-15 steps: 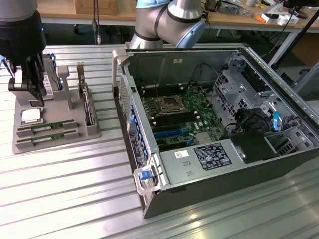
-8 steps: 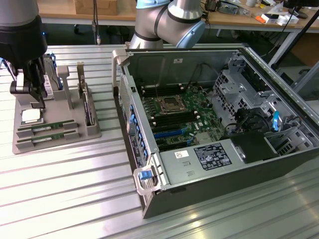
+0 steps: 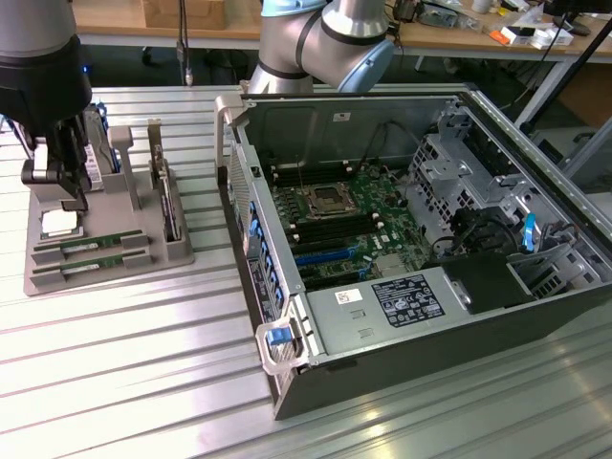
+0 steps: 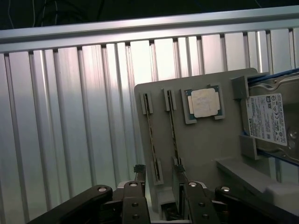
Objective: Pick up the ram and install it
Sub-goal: 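Pick up the ram and move it above insertion slot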
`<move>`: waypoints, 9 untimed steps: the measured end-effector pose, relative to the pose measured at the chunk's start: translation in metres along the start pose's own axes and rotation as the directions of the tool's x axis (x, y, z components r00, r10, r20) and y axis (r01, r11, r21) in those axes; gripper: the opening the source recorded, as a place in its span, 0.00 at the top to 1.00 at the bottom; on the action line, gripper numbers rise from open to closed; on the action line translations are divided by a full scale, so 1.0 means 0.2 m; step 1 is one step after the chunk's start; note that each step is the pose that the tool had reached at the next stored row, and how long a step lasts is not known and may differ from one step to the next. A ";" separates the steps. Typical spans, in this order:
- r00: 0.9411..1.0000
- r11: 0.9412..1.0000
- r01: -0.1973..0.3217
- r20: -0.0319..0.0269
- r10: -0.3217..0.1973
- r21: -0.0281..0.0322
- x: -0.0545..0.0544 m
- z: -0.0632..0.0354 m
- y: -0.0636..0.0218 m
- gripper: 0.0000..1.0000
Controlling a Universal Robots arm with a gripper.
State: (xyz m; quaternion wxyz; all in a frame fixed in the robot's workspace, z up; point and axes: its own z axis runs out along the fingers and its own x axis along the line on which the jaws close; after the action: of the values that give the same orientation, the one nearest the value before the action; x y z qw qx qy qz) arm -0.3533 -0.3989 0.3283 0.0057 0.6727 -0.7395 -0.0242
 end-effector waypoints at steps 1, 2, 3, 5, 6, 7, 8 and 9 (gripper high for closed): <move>1.000 1.000 0.000 0.000 0.000 0.000 0.00 0.002 0.000 0.64; 1.000 1.000 0.000 0.000 0.000 0.000 0.00 0.006 0.000 0.64; 1.000 1.000 0.000 0.000 0.000 0.000 0.00 0.011 0.000 0.64; 1.000 1.000 0.000 0.000 0.000 0.000 0.00 0.017 -0.001 0.64; 1.000 1.000 0.000 0.000 0.000 0.000 0.00 0.020 -0.001 0.64; 1.000 1.000 0.000 0.000 0.000 0.000 0.00 0.022 -0.001 0.64; 1.000 1.000 0.000 0.000 0.000 0.000 0.00 0.025 -0.001 0.64; 1.000 1.000 0.000 0.000 0.000 0.000 0.00 0.030 -0.001 0.64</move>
State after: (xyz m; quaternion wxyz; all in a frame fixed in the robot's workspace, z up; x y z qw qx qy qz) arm -0.3533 -0.3989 0.3222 0.0057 0.6729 -0.7393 -0.0242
